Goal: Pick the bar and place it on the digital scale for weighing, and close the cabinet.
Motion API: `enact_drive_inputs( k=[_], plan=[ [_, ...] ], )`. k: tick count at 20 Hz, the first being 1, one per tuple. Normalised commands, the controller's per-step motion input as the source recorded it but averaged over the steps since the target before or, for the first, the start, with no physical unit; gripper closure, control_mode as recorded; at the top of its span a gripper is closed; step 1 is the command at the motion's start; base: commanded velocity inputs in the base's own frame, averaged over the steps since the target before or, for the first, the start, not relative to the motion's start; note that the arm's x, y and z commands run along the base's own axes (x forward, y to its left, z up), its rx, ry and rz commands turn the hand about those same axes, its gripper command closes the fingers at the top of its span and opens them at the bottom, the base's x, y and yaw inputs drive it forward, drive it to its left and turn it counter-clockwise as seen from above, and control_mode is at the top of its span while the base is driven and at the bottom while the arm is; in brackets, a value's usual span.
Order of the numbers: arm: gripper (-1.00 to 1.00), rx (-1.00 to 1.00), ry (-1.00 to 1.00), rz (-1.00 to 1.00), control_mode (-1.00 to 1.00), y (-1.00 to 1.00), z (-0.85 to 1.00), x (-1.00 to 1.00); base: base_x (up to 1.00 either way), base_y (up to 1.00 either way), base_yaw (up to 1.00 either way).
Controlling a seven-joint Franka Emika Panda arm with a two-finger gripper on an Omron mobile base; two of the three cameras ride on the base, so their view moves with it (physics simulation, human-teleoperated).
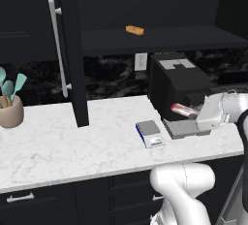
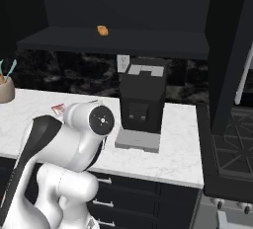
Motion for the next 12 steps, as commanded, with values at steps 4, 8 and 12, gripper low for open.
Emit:
enact_drive_inputs(
  k=[4,8,12],
  plan=[
    [1.00,0.00,0.07,-0.01,-1.00,0.32,-0.33,0.67,0.00,0.00,0.00],
    [1.00,0.00,0.10,0.00,-1.00,0.23,-0.39,0.67,0.00,0.00,0.00],
    [1.00,-0.01,0.12,-0.04,-1.00,0.04,-0.41,0.49,0.00,0.00,0.00]
  ],
)
